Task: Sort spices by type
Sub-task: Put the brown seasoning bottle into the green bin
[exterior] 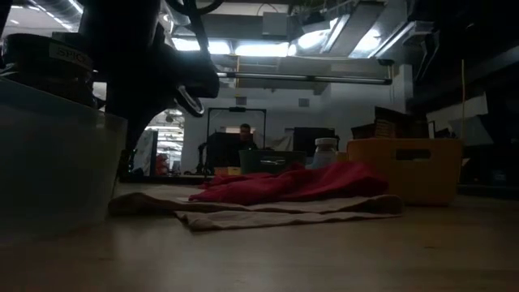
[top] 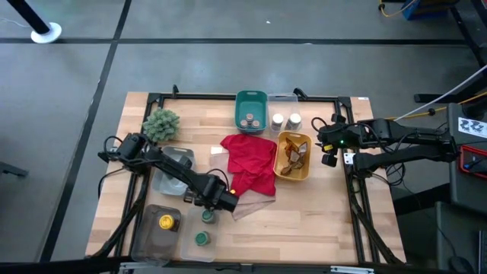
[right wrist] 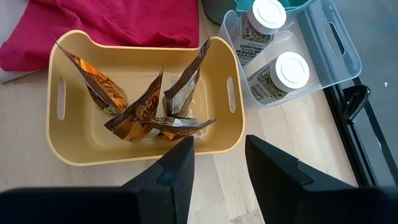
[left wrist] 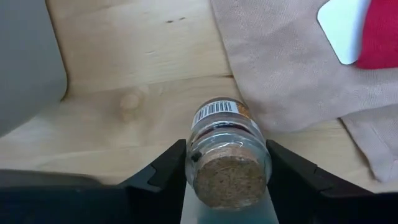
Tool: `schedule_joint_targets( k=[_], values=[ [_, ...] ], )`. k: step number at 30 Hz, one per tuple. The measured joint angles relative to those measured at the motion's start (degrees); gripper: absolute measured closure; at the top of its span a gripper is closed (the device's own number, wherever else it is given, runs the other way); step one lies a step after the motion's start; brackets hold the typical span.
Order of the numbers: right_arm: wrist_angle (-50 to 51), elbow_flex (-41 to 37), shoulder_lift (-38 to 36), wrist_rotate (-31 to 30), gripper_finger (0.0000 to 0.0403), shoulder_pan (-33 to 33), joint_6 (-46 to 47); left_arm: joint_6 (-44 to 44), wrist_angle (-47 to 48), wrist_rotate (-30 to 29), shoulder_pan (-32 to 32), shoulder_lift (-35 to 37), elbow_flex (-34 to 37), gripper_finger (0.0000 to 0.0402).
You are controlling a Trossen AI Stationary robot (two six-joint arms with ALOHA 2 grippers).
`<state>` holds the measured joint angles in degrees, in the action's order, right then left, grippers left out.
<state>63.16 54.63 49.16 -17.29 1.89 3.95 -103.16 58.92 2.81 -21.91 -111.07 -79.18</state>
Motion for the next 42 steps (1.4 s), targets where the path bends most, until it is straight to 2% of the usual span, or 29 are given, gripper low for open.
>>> schedule_joint_targets(
  k=[9,21,27,35,42],
  values=[
    [-0.02,0.00,0.00,0.01,0.0260,0.00,0.00,6.48,0.41,2.11,3.89,1.24,0.04,0.0237],
    [-0.04,0.00,0.00,-0.05,0.0260,0.02,0.00,15.29,-0.32,3.41,12.91,11.47,0.00,0.0237],
    [-0.06,0.00,-0.02,-0.09,0.0260,0.00,0.00,21.35,-9.77,3.65,20.85,14.95,0.00,0.0237],
    [-0.08,0.00,-0.01,-0.14,0.0260,0.00,0.02,35.23,-26.53,3.48,33.88,15.13,0.00,0.0237],
    [-0.07,0.00,-0.02,-0.07,0.0260,0.00,0.02,46.11,-34.35,0.59,44.17,15.06,0.00,0.0237]
  ],
)
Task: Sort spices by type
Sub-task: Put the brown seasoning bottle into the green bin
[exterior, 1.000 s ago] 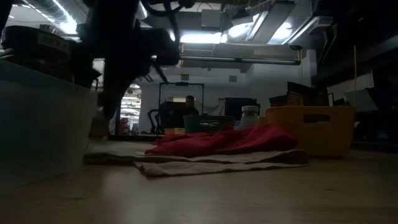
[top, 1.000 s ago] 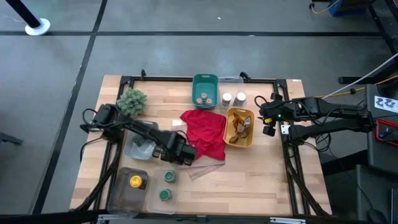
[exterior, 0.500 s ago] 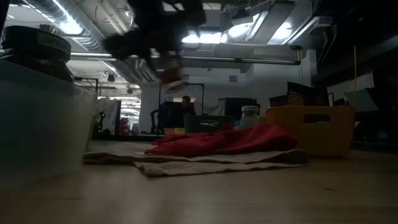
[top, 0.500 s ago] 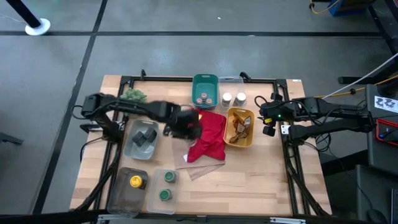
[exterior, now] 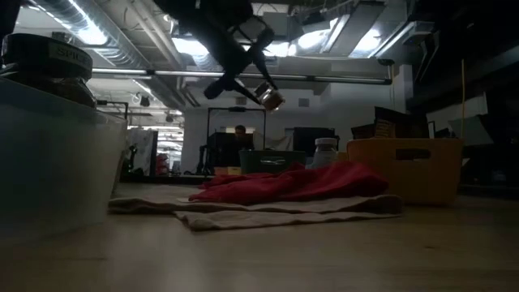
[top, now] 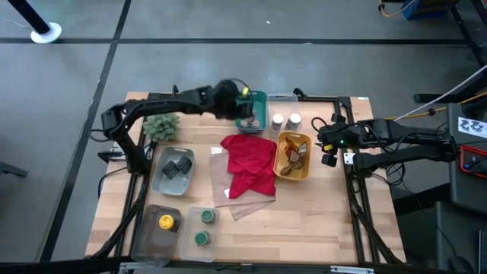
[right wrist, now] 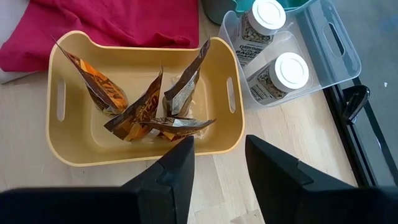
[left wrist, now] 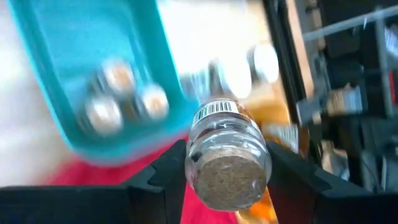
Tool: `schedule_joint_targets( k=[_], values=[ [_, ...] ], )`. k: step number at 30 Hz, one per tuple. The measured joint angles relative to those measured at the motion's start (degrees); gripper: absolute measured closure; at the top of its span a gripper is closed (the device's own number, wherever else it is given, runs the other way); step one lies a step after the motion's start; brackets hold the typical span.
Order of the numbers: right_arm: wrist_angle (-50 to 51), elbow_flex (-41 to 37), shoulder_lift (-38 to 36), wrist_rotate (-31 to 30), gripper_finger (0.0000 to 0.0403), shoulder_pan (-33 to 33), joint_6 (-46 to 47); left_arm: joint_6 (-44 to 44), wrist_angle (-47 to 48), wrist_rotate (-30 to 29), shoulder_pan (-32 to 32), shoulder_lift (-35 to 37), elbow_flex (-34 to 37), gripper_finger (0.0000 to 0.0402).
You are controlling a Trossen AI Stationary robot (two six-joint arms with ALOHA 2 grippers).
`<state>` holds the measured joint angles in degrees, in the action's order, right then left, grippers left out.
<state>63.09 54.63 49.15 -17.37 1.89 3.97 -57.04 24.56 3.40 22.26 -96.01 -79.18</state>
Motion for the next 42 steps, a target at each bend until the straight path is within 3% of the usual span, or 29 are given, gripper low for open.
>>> schedule_joint_targets(
  k=[7,13,25,42],
  values=[
    [0.00,0.00,0.01,0.03,0.0260,0.00,0.02,7.49,-6.24,-2.25,7.05,-1.80,-0.54,0.0237],
    [-0.01,0.00,0.02,0.04,0.0260,0.00,0.02,14.70,-6.73,-2.14,9.18,-8.46,-7.89,0.0237],
    [0.00,0.00,0.02,0.00,0.0260,0.00,0.17,27.74,13.50,-6.97,10.20,-22.28,-23.63,0.0237],
    [-0.02,0.02,0.02,-0.09,0.0260,0.00,0.22,32.20,13.88,-9.70,10.47,-29.37,-24.98,0.0225]
  ],
)
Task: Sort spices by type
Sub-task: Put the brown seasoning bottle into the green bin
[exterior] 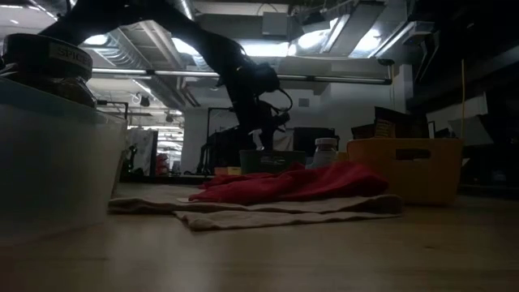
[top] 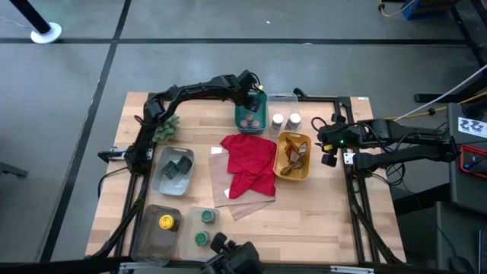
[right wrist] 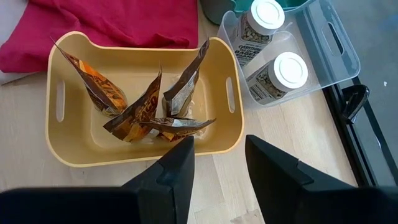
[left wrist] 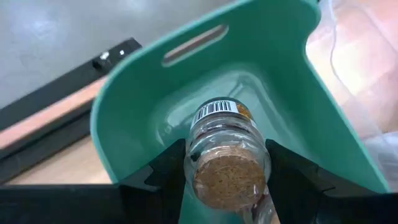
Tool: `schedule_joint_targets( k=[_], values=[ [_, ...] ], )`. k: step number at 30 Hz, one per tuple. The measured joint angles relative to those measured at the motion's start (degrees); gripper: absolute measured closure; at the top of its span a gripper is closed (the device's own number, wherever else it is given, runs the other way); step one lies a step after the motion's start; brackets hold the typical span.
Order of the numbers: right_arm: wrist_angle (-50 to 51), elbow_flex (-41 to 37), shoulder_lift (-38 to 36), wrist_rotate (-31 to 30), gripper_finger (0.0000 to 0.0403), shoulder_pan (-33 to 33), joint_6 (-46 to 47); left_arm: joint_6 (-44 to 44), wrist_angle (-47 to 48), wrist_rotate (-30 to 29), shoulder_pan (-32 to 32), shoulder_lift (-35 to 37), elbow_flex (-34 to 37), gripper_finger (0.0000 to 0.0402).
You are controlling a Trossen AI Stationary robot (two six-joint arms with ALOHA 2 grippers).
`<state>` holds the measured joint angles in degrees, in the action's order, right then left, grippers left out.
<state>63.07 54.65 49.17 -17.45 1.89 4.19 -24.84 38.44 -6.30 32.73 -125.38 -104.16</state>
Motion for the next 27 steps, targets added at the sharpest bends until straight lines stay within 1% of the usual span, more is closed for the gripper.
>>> schedule_joint_targets(
  k=[12,22,27],
  values=[
    [0.00,0.00,-0.01,-0.02,0.0260,0.00,-0.02,3.35,-0.16,-1.20,-0.94,-1.11,0.02,0.0226],
    [0.00,0.02,-0.02,-0.04,0.0260,0.00,-0.02,4.15,0.01,-2.85,-1.03,-1.27,0.02,0.0224],
    [0.00,0.02,-0.02,-0.04,0.0260,0.00,-0.02,7.14,0.01,-2.80,-1.07,-1.27,0.02,0.0223]
  ],
)
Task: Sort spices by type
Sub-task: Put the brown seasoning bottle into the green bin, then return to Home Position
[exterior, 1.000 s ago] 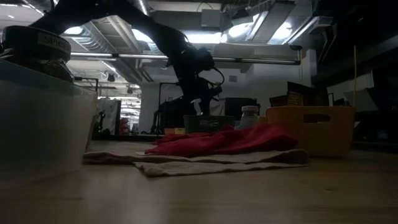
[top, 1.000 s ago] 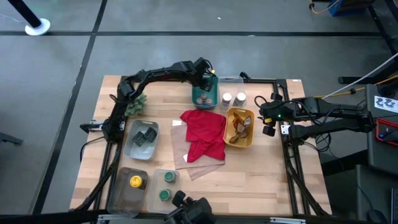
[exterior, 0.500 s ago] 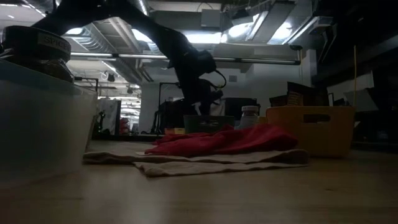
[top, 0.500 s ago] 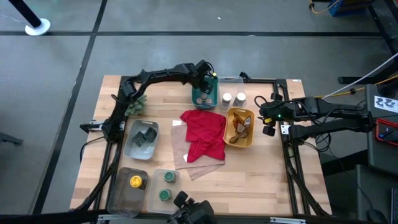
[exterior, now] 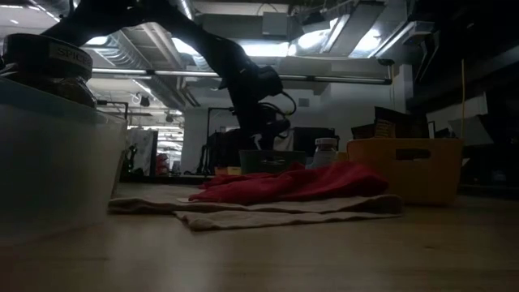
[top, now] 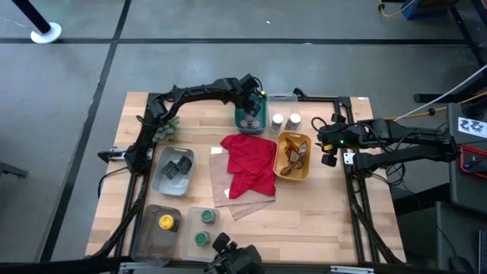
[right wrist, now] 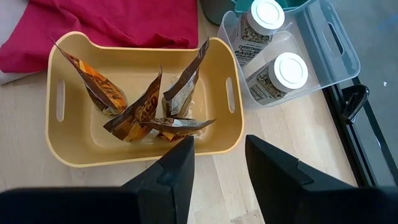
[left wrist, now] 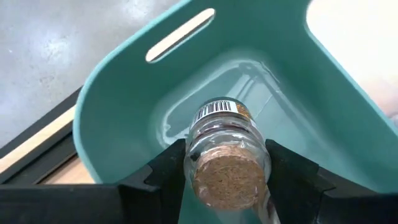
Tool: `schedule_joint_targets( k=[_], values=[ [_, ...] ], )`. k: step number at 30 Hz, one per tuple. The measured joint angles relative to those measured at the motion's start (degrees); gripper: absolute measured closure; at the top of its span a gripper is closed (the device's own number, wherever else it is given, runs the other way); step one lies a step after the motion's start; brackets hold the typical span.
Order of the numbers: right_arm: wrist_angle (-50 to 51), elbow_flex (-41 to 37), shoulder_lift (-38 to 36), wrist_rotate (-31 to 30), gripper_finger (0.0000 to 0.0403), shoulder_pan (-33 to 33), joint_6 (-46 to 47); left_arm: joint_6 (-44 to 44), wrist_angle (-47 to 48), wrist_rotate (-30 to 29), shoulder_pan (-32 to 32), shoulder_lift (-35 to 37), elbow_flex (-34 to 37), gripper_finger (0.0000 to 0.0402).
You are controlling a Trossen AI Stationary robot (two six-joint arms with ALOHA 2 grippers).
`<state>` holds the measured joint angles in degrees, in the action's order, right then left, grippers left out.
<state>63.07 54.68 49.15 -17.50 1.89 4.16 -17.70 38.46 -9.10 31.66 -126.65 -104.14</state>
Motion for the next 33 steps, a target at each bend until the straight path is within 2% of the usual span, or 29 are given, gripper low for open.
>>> schedule_joint_targets(
  k=[6,21,33],
  values=[
    [0.00,0.00,-0.01,0.02,0.0260,0.00,-0.02,0.36,0.05,2.26,-0.02,0.00,0.00,0.0222],
    [0.05,0.00,0.00,0.13,0.0260,0.00,-0.04,0.13,-0.43,3.06,0.59,0.00,0.70,0.0221],
    [0.80,0.00,0.00,0.17,0.0260,0.00,-0.04,-2.88,-0.42,3.01,1.46,0.00,0.70,0.0176]
  ],
)
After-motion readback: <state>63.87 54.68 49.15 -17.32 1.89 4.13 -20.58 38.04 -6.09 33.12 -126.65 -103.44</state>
